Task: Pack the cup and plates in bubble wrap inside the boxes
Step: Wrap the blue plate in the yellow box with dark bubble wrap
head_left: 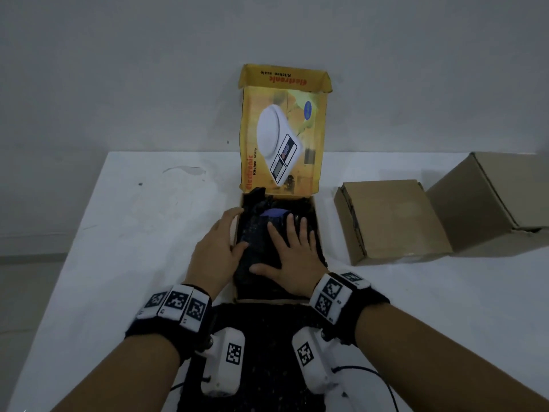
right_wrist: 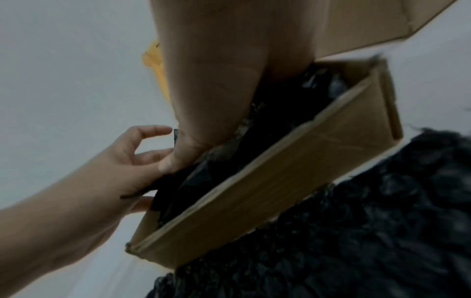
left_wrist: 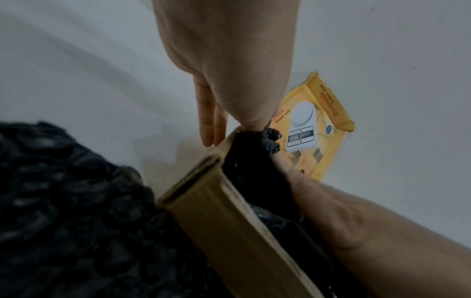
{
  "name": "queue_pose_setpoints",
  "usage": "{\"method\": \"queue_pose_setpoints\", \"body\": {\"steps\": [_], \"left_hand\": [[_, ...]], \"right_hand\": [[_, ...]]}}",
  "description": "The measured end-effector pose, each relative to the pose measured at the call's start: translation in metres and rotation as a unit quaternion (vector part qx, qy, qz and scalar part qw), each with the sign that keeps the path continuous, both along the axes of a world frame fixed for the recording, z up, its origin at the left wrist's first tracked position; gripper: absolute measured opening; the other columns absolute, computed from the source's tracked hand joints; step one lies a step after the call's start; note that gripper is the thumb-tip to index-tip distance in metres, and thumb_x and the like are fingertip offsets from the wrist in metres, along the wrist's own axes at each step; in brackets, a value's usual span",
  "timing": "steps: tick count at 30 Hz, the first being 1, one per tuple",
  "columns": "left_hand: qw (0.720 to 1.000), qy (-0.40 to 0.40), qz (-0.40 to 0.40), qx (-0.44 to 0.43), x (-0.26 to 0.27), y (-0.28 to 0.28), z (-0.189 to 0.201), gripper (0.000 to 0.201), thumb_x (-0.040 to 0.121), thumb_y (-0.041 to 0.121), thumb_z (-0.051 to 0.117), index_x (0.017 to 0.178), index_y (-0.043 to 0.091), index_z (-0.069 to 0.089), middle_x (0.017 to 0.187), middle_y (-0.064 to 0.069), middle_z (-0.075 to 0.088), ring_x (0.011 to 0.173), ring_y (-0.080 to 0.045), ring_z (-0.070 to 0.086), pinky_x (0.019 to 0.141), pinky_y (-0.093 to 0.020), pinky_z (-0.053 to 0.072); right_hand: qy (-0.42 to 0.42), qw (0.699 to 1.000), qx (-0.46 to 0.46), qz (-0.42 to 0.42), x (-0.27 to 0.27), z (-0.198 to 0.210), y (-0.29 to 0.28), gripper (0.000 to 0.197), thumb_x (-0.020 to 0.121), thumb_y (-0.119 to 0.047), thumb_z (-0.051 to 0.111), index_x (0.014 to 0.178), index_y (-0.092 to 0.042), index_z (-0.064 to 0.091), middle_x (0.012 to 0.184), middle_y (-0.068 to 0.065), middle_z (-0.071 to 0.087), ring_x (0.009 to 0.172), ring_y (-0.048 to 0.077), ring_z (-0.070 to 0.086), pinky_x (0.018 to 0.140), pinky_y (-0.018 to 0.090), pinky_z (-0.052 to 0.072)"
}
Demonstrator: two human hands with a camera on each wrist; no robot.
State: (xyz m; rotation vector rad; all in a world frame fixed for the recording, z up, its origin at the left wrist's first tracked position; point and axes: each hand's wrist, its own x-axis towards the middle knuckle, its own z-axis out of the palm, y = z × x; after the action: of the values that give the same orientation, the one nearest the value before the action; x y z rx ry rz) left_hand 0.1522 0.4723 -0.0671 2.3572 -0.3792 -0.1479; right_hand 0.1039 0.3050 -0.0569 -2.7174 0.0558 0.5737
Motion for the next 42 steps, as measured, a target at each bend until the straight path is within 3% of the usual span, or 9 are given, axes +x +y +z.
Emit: {"method": "queue_pose_setpoints", "body": {"steps": [3, 5, 8, 13, 18, 26, 33, 39, 42], "left_hand": [[1.0, -0.014, -0.006, -0.005, -0.006, 0.006, 0.001, 0.037, 0.089, 0.03, 0.06, 0.124, 0.032, 0.048, 0.125, 0.004, 0.057, 0.068, -0.011, 0.061, 0.068, -0.029, 0.045], [1.0, -0.006, -0.004, -0.015, -0.01, 0.009, 0.002, 0.043, 0.089, 0.033, 0.06, 0.13, 0.032, 0.045, 0.126, 0.005, 0.057, 0.065, -0.005, 0.059, 0.068, -0.028, 0.044], [0.999, 0.015, -0.001, -0.039, -0.014, 0.013, 0.004, 0.055, 0.089, 0.031, 0.062, 0.138, 0.033, 0.037, 0.136, 0.01, 0.051, 0.069, -0.01, 0.064, 0.075, -0.031, 0.049], [0.999, 0.031, -0.009, -0.034, -0.015, 0.015, 0.006, 0.051, 0.088, 0.03, 0.063, 0.134, 0.031, 0.042, 0.13, 0.008, 0.058, 0.071, -0.014, 0.067, 0.079, -0.037, 0.052], [0.999, 0.045, -0.005, -0.014, -0.016, 0.014, 0.008, 0.05, 0.089, 0.03, 0.062, 0.134, 0.031, 0.041, 0.131, 0.007, 0.058, 0.073, -0.015, 0.067, 0.078, -0.035, 0.05], [0.996, 0.08, -0.008, -0.048, -0.015, 0.016, 0.01, 0.05, 0.09, 0.031, 0.059, 0.136, 0.035, 0.04, 0.133, 0.005, 0.057, 0.09, -0.021, 0.067, 0.084, -0.037, 0.051], [0.994, 0.09, -0.005, -0.058, -0.014, 0.013, 0.008, 0.053, 0.093, 0.028, 0.055, 0.141, 0.034, 0.034, 0.134, 0.002, 0.056, 0.085, -0.021, 0.067, 0.081, -0.037, 0.052], [0.993, 0.104, -0.005, -0.058, -0.013, 0.016, 0.005, 0.053, 0.093, 0.031, 0.053, 0.141, 0.039, 0.032, 0.134, 0.004, 0.056, 0.092, -0.019, 0.066, 0.083, -0.035, 0.05], [0.992, 0.108, -0.015, -0.062, -0.01, 0.017, 0.004, 0.054, 0.093, 0.032, 0.053, 0.141, 0.042, 0.03, 0.134, 0.006, 0.055, 0.093, -0.017, 0.066, 0.083, -0.036, 0.051]], "right_hand": [[-0.135, 0.989, 0.067, 0.003, -0.019, 0.021, -0.011, 0.067, 0.089, -0.056, 0.05, 0.143, -0.019, 0.035, 0.153, 0.012, 0.024, 0.141, 0.031, 0.021, 0.114, 0.047, 0.025], [-0.242, 0.964, 0.093, 0.06, -0.04, 0.03, -0.012, 0.03, 0.088, -0.035, 0.061, 0.112, -0.018, 0.057, 0.112, 0.006, 0.053, 0.102, 0.023, 0.052, 0.084, 0.039, 0.049], [-0.188, 0.961, 0.124, 0.16, -0.079, 0.031, -0.003, 0.017, 0.087, -0.036, 0.062, 0.093, -0.021, 0.056, 0.091, -0.002, 0.055, 0.08, 0.015, 0.054, 0.067, 0.034, 0.05], [-0.059, 0.972, 0.025, 0.228, -0.113, -0.001, 0.001, 0.073, 0.076, -0.059, 0.063, 0.133, -0.019, 0.044, 0.134, 0.007, 0.044, 0.122, 0.026, 0.04, 0.101, 0.04, 0.036], [-0.099, 0.979, 0.063, 0.165, -0.112, 0.009, -0.001, 0.033, 0.078, -0.04, 0.068, 0.102, -0.016, 0.065, 0.108, 0.004, 0.052, 0.1, 0.024, 0.052, 0.084, 0.042, 0.047], [-0.103, 0.982, 0.157, 0.018, -0.095, 0.055, -0.028, 0.022, 0.092, -0.032, 0.056, 0.106, -0.025, 0.072, 0.104, -0.009, 0.072, 0.092, 0.008, 0.065, 0.085, 0.028, 0.051], [-0.348, 0.901, 0.164, -0.2, -0.024, 0.103, -0.057, 0.015, 0.094, -0.014, 0.051, 0.097, -0.017, 0.066, 0.077, -0.002, 0.068, 0.069, 0.014, 0.062, 0.059, 0.015, 0.045], [-0.525, 0.848, -0.023, -0.068, 0.015, 0.132, -0.043, 0.021, 0.094, -0.019, 0.045, 0.104, -0.013, 0.063, 0.06, 0.002, 0.06, 0.046, 0.023, 0.053, 0.045, 0.03, 0.045], [-0.462, 0.879, -0.104, 0.051, 0.012, 0.096, -0.031, 0.021, 0.085, -0.013, 0.058, 0.105, -0.013, 0.065, 0.066, 0.001, 0.062, 0.044, 0.021, 0.054, 0.037, 0.026, 0.042]]}}
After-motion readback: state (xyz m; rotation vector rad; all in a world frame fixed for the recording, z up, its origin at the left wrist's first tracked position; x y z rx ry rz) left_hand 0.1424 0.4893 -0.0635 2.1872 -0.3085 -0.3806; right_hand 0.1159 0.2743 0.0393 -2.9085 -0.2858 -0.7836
